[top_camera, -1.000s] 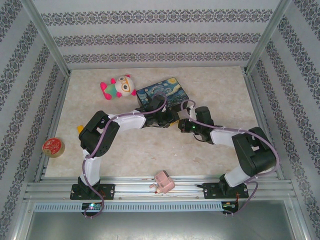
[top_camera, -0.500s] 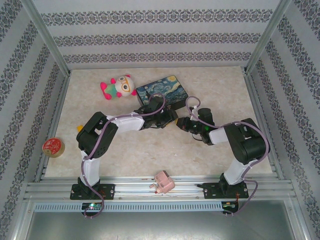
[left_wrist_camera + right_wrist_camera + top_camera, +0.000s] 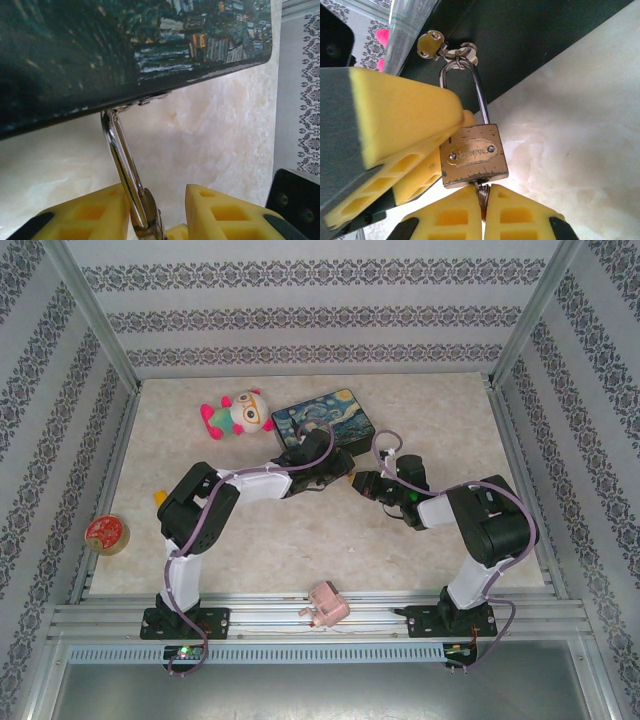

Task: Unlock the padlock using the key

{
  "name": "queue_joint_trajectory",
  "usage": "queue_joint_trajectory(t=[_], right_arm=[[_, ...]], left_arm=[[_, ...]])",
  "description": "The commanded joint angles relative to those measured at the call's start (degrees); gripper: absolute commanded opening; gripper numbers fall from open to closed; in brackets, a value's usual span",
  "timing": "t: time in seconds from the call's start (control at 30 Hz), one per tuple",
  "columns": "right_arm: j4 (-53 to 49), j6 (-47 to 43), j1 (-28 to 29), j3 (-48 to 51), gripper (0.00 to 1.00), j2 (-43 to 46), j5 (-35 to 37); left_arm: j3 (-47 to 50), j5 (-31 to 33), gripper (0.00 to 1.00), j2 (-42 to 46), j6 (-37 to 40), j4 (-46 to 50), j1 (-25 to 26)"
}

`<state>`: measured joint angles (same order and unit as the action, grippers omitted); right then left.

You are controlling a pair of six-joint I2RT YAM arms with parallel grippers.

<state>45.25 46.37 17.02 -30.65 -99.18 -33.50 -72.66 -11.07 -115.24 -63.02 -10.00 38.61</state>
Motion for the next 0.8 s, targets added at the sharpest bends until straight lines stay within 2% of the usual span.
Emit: queue_joint_trajectory(t=[0.0,0.23,0.37,0.47,0.73,0.77], right_arm=[[2.9,-0.4,0.3,-2.4,0.0,-0.3,1.0],[-1.3,-2.9,1.3,-4.7,0.0,0.3,2.7],[-0.2,-0.8,0.6,-6.2,0.0,-0.5,1.7],[6.0,5.3,-2.0,-6.0,0.0,-1.6,-0.6],[34.0,29.5,-9.3,-7.0,0.0,-11.3,-11.6],[34.2,30.7,-9.8,-7.2,0.0,-11.9,-12.6]], left_arm=[[-1.9,-0.4,0.27,-1.7,0.4,-3.4,0.4],[-0.9,-2.3,0.06,-1.0,0.4,-1.4,0.5],[0.4,-4.7,0.04,-0.6,-1.0,-2.7,0.9],[2.4,-6.5,0.04,-0.1,-2.6,-5.5,1.0],[7.7,-10.9,0.03,3.0,-2.0,-8.7,0.9],[8.2,-11.3,0.04,3.5,-1.9,-8.8,0.9]])
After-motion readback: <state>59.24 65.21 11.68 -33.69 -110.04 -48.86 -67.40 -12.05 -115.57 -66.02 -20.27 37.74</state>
